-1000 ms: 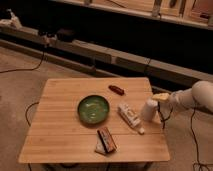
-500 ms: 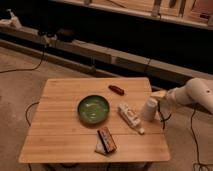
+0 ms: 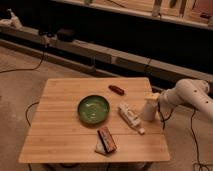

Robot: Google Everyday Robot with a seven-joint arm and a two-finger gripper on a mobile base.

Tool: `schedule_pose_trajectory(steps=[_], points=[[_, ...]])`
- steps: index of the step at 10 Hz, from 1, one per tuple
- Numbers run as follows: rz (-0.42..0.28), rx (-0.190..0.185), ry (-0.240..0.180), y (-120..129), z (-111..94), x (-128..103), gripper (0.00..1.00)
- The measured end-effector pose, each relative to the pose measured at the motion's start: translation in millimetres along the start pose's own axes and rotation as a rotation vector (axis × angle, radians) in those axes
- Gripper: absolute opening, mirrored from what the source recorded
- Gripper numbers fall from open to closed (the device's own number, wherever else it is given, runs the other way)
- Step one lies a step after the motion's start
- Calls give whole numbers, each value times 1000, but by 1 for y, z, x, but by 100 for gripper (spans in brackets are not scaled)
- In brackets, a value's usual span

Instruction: Place the ceramic cup in the ceramic bowl

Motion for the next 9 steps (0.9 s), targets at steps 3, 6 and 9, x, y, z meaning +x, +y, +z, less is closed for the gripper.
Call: schedule_pose_trajectory(steps=[3,6,9], points=[[-3,-19,-14,-5,14,3,80],[-13,-33,-28,-10,24,1,77],[-26,-42,-31,-13,29,0,47]])
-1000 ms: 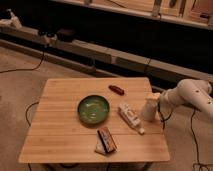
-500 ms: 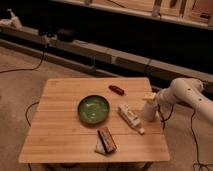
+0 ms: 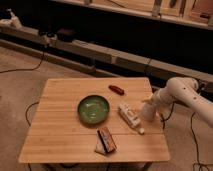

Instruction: Place the ceramic cup in the ceramic bowl

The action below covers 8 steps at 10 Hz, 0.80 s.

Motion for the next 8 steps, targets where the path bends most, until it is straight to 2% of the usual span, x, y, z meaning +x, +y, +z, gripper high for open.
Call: schedule_pose_trajectory(steps=[4,5,6,8], points=[[-2,-4,-4,2,2,-1,8],[-3,-1,-12,2,-3,-3,2],[-9,3,-20,1,-12,-6,0],[-43,44,-20,-21,-43,-7,0]])
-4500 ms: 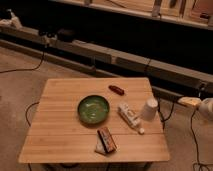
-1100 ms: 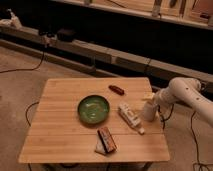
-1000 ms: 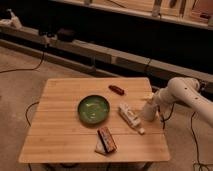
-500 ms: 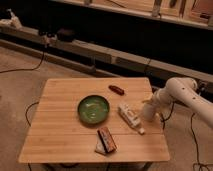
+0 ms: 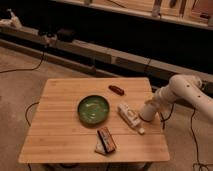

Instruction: Place the ceramic cup in the ceramic bowl

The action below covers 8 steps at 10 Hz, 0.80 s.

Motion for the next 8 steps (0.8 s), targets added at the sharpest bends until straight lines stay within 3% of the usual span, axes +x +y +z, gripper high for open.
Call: schedule_pose_trajectory(steps=[2,5,8], points=[[-43,40,1,-30,-27,0,0],[-88,72,-9,-72,-37,-2,0],[-168,105,-16,-130,-40,-11,0]])
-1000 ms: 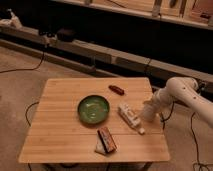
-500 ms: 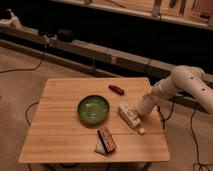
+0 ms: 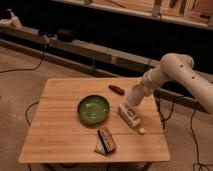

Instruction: Place the ceramic cup in the ceramic bowl

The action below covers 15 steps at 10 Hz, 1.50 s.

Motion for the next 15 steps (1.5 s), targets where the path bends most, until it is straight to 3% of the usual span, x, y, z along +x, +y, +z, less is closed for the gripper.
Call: schedule_pose_trajectory(steps=[3,5,7,15], points=[[-126,-8,-17,-50,24,-27,0],[-189,-14,-30,-65,43,-49,0],[-231,12,-43,-84,55,-67,0],[-240,17,-43,-85,56,-68,0]])
